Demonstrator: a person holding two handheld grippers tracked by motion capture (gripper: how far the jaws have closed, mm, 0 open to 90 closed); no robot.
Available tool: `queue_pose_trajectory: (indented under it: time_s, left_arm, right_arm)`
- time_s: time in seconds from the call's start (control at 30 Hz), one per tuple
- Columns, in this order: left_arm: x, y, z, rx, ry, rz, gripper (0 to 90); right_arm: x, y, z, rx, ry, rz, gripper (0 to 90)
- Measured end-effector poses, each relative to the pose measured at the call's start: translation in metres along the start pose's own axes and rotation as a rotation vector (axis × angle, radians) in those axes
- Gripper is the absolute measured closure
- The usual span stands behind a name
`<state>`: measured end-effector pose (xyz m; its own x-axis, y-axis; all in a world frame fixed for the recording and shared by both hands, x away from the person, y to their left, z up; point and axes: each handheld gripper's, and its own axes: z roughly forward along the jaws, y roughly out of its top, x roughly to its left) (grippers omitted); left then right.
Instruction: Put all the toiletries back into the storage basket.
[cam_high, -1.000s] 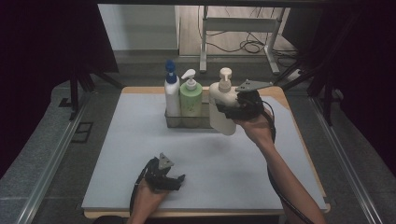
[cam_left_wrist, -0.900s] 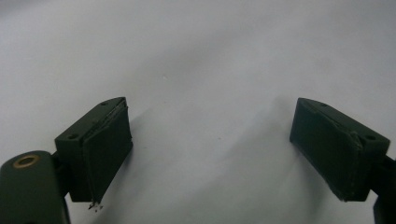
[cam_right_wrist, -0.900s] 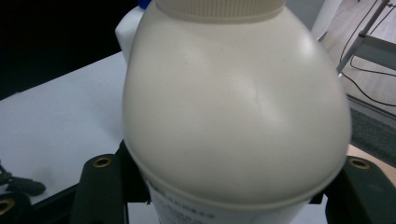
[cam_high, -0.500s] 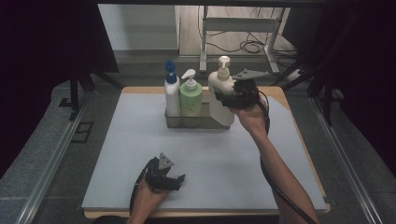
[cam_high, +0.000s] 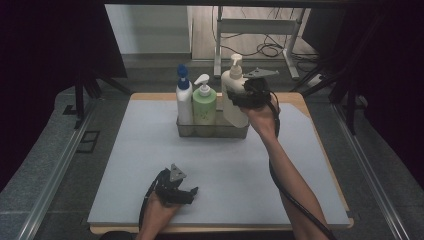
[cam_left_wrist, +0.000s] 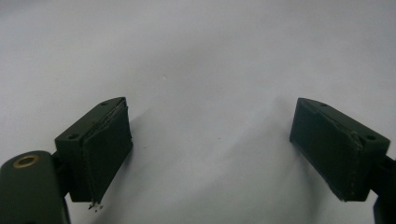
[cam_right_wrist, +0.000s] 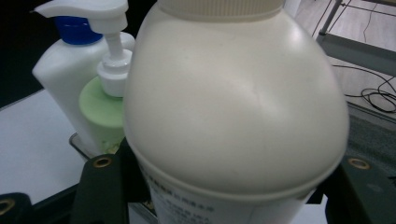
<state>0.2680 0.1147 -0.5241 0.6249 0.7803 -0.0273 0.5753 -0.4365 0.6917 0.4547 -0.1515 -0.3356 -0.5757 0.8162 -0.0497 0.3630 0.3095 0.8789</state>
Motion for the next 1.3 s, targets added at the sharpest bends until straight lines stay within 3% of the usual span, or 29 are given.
queue_pose_trajectory:
  time_s: [0.37, 0.83, 1.3]
  left_arm:
    - [0.000, 0.000, 0.000, 0.001, 0.001, 0.003, 12.2]
    - [0.000, 0.000, 0.000, 0.005, 0.001, 0.003, 12.2]
    - [0.000, 0.000, 0.000, 0.004, 0.000, 0.002, 12.2]
  right_arm:
    - [-0.005, -0.004, 0.026, -0.001, -0.026, 0.037, 38.3]
    - [-0.011, -0.011, 0.048, 0.007, -0.065, 0.033, 38.3]
    - [-0.004, -0.026, 0.061, 0.034, -0.051, 0.035, 38.3]
